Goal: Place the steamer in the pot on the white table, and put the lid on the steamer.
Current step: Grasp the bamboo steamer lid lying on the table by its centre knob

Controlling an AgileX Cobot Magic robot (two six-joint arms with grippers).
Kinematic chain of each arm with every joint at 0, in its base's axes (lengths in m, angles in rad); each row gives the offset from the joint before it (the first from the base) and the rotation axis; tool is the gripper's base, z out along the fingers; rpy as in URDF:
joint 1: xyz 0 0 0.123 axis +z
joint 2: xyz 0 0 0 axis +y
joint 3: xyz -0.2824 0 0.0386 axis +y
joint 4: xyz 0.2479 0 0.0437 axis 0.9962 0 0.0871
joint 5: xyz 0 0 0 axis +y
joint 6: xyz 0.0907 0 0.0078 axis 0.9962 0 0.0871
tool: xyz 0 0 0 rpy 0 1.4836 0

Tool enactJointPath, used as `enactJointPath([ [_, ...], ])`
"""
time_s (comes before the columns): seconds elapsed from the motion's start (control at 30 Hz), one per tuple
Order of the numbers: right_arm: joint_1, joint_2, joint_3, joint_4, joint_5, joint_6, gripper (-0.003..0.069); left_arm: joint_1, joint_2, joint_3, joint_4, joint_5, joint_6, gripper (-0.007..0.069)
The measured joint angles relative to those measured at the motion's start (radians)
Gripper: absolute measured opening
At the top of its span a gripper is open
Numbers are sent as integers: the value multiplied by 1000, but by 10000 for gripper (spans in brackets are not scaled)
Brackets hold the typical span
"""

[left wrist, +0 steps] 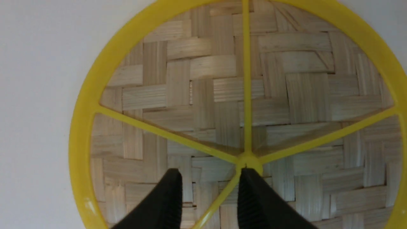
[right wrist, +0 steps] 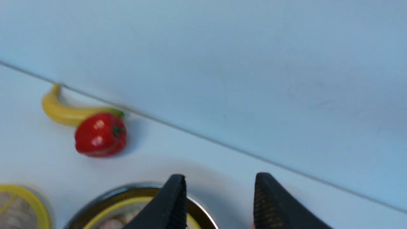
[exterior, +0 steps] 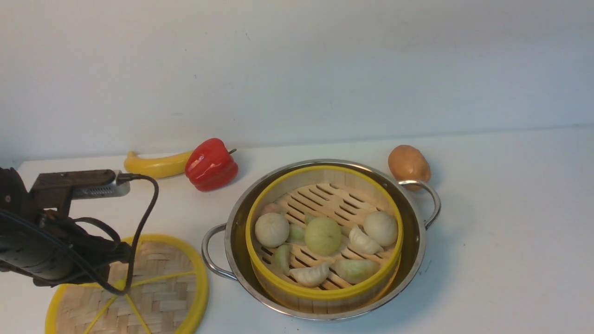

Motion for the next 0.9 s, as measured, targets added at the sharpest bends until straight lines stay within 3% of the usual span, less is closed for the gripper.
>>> enactJointPath([
  [0.33,-3,-358,45,-45,-7,-10,303,-1,43,0,-54,-1,1,241],
  [0.63,-3,-587,491,-151,6,-8,303,-12,43,0,-110,-26,72,241],
  [0.9,-3,-694,615,-158,12,23,303,-12,46,0,-111,-48,86,241],
])
